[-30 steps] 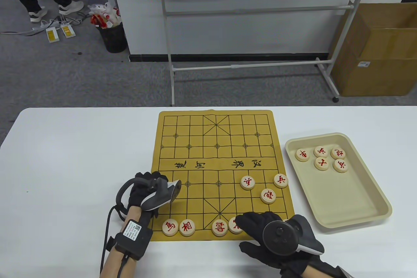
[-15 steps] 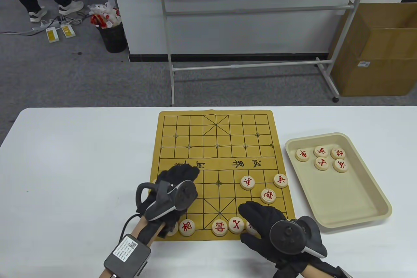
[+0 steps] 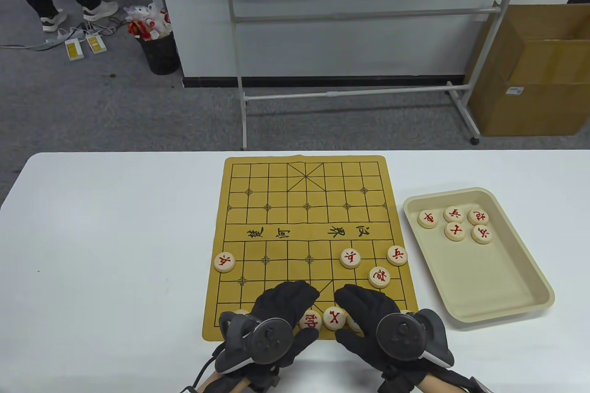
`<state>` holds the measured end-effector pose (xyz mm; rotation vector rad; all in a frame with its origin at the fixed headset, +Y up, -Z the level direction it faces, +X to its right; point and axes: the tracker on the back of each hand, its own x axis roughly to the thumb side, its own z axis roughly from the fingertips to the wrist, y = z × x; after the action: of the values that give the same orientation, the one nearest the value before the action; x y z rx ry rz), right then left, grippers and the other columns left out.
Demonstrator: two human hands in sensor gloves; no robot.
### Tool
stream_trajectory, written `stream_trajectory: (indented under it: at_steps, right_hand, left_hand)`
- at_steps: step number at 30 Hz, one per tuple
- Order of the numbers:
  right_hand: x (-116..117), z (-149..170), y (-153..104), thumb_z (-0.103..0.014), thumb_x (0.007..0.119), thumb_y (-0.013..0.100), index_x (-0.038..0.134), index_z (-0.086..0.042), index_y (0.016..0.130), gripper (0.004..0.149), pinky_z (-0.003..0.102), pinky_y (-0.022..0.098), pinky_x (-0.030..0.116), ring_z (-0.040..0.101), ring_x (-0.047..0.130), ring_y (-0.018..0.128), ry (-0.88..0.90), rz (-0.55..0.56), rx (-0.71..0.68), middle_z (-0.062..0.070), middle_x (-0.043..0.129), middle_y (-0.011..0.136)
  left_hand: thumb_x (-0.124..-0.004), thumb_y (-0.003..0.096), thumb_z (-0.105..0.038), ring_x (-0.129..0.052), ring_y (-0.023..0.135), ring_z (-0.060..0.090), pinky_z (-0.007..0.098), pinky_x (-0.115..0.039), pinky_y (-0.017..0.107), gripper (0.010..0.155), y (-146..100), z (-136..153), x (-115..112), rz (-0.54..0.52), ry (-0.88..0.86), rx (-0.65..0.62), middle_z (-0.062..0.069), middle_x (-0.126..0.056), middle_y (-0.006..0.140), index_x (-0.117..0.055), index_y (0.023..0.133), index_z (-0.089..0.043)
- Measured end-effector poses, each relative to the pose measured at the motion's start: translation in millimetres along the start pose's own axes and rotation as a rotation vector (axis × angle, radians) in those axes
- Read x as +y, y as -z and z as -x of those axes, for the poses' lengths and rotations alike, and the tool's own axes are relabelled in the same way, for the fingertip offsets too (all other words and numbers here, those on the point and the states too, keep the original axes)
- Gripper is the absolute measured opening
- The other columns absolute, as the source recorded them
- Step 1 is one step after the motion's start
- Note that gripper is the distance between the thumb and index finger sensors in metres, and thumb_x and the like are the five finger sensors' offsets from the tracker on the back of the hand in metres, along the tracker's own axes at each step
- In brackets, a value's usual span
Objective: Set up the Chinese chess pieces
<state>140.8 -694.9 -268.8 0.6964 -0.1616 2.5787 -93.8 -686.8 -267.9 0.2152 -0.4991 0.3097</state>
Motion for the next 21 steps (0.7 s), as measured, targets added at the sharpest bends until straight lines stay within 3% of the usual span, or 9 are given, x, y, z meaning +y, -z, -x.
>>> stream_trajectory:
  at_steps: [3,6,8,12,15,17,21]
  right_hand:
    - [-8.9,0.2,1.8,-0.048,0.082,0.044,0.062,-0.014,0.108,0.075,0.063,0.072,0.058,0.041,0.075,0.098,-0.017,0.012,0.003,0.016,0.068,0.110]
    - [-44.3,7.9,7.8,-0.047,0.084,0.044,0.063,-0.016,0.107,0.074,0.061,0.074,0.058,0.038,0.073,0.100,-0.141,0.052,0.019,0.014,0.065,0.112]
    - [-76.7,28.0,19.6,-0.044,0.087,0.044,0.065,-0.017,0.106,0.072,0.061,0.074,0.059,0.038,0.075,0.099,-0.186,0.149,0.110,0.013,0.067,0.112]
    - [-105.1,80.6,57.1,-0.039,0.087,0.045,0.064,-0.018,0.107,0.069,0.061,0.075,0.058,0.036,0.078,0.097,-0.286,0.126,0.296,0.012,0.070,0.110]
    - [-98.1,131.1,91.7,-0.037,0.086,0.046,0.065,-0.020,0.105,0.065,0.060,0.074,0.060,0.033,0.081,0.096,-0.454,0.022,0.411,0.010,0.072,0.109]
    - [-85.8,162.5,111.2,-0.036,0.086,0.046,0.063,-0.022,0.106,0.065,0.060,0.075,0.058,0.033,0.078,0.097,-0.545,-0.106,0.479,0.008,0.069,0.110]
    - [-57.9,213.4,139.0,-0.037,0.085,0.046,0.058,-0.023,0.108,0.069,0.061,0.076,0.055,0.035,0.072,0.103,-0.614,-0.276,0.631,0.006,0.064,0.115]
  left_hand:
    - [-0.076,0.0363,-0.057,-0.072,0.104,0.027,0.056,-0.066,0.074,0.077,0.0,-0.1,-0.6,0.011,-0.008,-0.002,0.001,-0.065,0.112,-0.055,0.105,-0.029]
    - [-0.076,0.0363,-0.057,-0.071,0.104,0.027,0.056,-0.066,0.074,0.077,0.2,-0.1,-0.7,0.011,-0.006,-0.005,0.001,-0.064,0.112,-0.054,0.105,-0.029]
    - [-0.076,0.0363,-0.057,-0.071,0.104,0.027,0.056,-0.066,0.074,0.077,0.3,-0.5,-0.3,0.017,-0.012,-0.007,0.001,-0.064,0.112,-0.054,0.105,-0.029]
    - [-0.076,0.0365,-0.057,-0.071,0.104,0.027,0.056,-0.066,0.074,0.077,-0.8,-2.2,-0.2,0.017,-0.006,-0.018,0.002,-0.064,0.112,-0.055,0.105,-0.029]
    - [-0.076,0.0365,-0.057,-0.072,0.104,0.027,0.055,-0.067,0.074,0.077,-1.0,-2.2,-0.2,0.017,0.002,-0.020,0.001,-0.065,0.112,-0.055,0.105,-0.028]
    - [-0.076,0.0365,-0.057,-0.072,0.104,0.027,0.055,-0.067,0.074,0.077,-1.0,-1.8,0.1,0.016,0.005,-0.018,0.001,-0.065,0.112,-0.055,0.105,-0.028]
    - [-0.076,0.0366,-0.057,-0.072,0.103,0.028,0.055,-0.067,0.074,0.077,-0.9,-0.2,-0.8,0.027,0.005,-0.012,0.002,-0.065,0.111,-0.055,0.105,-0.028]
